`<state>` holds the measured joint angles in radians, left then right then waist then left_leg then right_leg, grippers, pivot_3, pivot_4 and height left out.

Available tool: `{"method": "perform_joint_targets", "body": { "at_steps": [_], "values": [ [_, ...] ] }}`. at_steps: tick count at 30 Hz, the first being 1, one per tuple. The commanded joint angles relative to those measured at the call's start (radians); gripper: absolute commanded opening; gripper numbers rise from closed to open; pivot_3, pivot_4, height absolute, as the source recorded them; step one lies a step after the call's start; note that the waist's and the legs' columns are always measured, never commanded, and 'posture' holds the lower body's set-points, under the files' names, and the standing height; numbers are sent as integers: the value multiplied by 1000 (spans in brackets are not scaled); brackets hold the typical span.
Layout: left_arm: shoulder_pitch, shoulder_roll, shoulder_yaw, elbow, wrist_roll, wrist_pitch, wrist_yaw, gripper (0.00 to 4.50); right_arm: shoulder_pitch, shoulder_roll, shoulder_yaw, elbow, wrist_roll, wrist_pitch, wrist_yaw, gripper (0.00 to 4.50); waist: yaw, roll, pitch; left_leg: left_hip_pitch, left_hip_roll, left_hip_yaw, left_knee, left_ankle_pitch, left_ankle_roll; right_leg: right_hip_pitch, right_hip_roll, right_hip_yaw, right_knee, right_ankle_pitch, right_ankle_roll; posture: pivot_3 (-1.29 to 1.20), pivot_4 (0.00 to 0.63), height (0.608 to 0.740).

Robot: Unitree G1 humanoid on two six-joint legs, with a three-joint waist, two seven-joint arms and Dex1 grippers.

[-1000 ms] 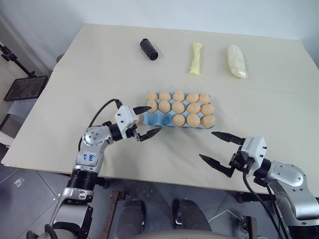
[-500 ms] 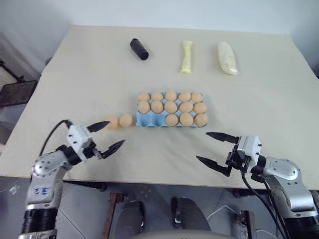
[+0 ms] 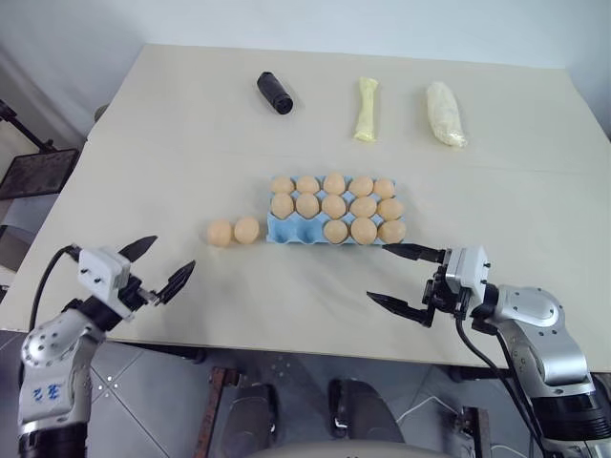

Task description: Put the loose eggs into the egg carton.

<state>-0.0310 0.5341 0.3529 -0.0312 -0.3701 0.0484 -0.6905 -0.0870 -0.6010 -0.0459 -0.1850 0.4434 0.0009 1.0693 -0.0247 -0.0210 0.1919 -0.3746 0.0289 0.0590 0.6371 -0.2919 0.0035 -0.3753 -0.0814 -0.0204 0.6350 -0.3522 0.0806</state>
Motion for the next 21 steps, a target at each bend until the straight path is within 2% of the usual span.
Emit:
{"method": "perform_joint_targets", "body": {
  "at_steps": [1, 8, 19, 21],
  "values": [
    [-74, 18, -50, 70, 9, -3, -44, 4484, -5, -1, -13, -11, 16, -3, 2, 4500, -1, 0, 0, 0, 0, 0, 0, 0, 0, 0, 0, 0, 0, 0, 0, 0, 150, 740],
    [-250, 51, -142, 317, 75, -80, -146, 4484, 5, -2, -21, -20, 15, -5, -3, 4500, -3, 0, 0, 1, 1, 3, 0, 0, 0, -1, 2, -1, 1, 0, 1, 0, 150, 740],
    [-408, -1, -220, 568, 132, -202, -190, 4484, 32, -3, -38, -35, 15, -13, -27, 4500, -2, 0, 0, 1, 0, 3, 3, 0, 0, -1, 2, -1, 4, 1, 1, 0, 150, 740],
    [-428, -5, -219, 609, 139, -219, -188, 4094, 35, -4, -40, -39, 15, -12, -31, 4500, -2, 0, 0, 1, 0, 3, 4, 0, 1, -1, 2, -1, 5, 1, 1, 0, 150, 740]
  ]
}}
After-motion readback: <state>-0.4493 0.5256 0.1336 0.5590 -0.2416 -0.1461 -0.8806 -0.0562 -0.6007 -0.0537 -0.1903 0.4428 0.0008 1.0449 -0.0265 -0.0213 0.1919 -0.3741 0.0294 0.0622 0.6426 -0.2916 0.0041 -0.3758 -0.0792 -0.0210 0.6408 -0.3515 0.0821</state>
